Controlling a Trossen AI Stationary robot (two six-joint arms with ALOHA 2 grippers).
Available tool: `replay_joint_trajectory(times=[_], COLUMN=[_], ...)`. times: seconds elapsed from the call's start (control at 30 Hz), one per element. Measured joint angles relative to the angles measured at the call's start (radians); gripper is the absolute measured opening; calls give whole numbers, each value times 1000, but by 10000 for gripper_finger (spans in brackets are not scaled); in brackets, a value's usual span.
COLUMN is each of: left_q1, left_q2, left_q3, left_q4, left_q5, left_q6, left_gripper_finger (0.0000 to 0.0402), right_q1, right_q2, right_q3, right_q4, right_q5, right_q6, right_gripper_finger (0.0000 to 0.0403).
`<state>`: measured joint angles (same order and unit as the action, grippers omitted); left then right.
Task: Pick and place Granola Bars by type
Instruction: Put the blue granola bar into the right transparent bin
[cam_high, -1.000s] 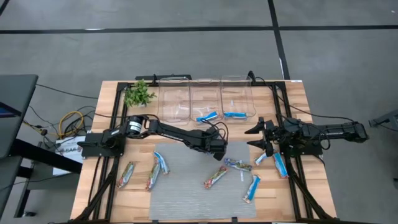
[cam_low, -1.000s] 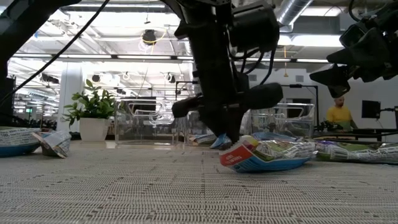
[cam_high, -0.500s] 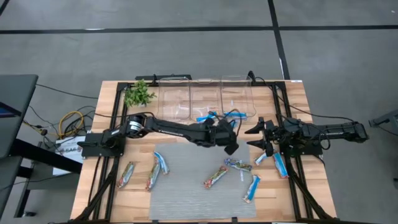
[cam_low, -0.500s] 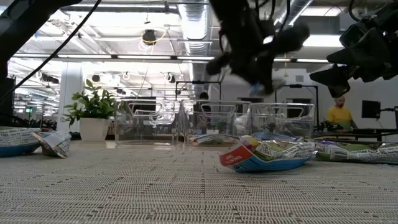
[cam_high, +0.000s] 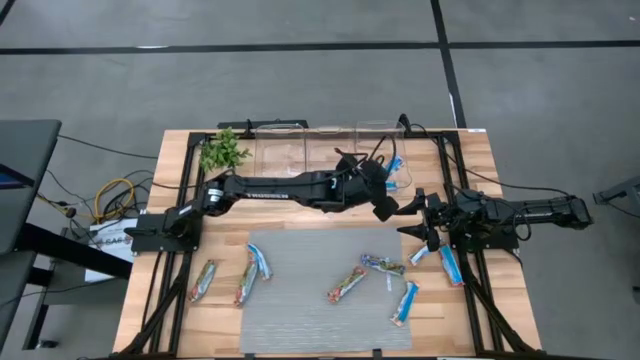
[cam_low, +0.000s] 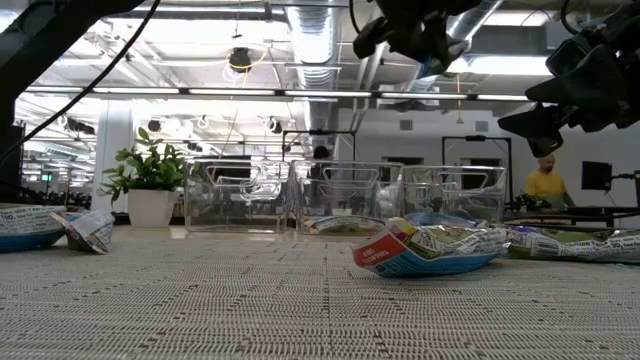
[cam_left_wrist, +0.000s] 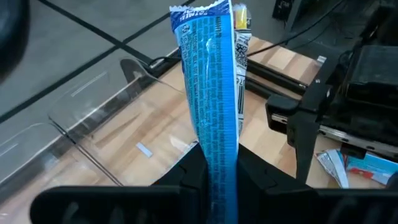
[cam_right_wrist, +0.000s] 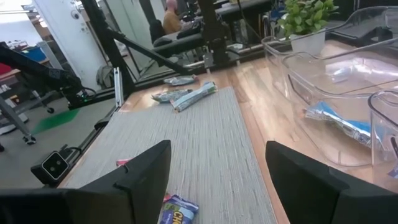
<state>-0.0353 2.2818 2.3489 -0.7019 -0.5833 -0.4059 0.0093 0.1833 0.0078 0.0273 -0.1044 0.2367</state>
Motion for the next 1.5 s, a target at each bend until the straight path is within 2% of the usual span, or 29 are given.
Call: replay_joint_trajectory(times=[0.23,0.47,0.8,0.97,1.27,1.5], left_q1=[11,78,252,316,335,335], left_q2=[-1,10,11,11,11,11], left_q3=[0,1,0,0,0,0], left_q4=[6,19,22,20,28,94], left_q5=[-2,2,80,134,229,339], left_q6=[-4,-1,176,192,192,110], left_gripper_finger=[43,43,43,43,43,43], right_q1=[0,0,0,0,0,0], right_q2=[0,0,0,0,0,0], right_q3=[0,0,0,0,0,0], right_q4=[2,2,2,2,2,2], right_q5=[0,0,0,0,0,0], right_q6=[0,0,0,0,0,0], right_gripper_finger=[255,255,255,255,255,255])
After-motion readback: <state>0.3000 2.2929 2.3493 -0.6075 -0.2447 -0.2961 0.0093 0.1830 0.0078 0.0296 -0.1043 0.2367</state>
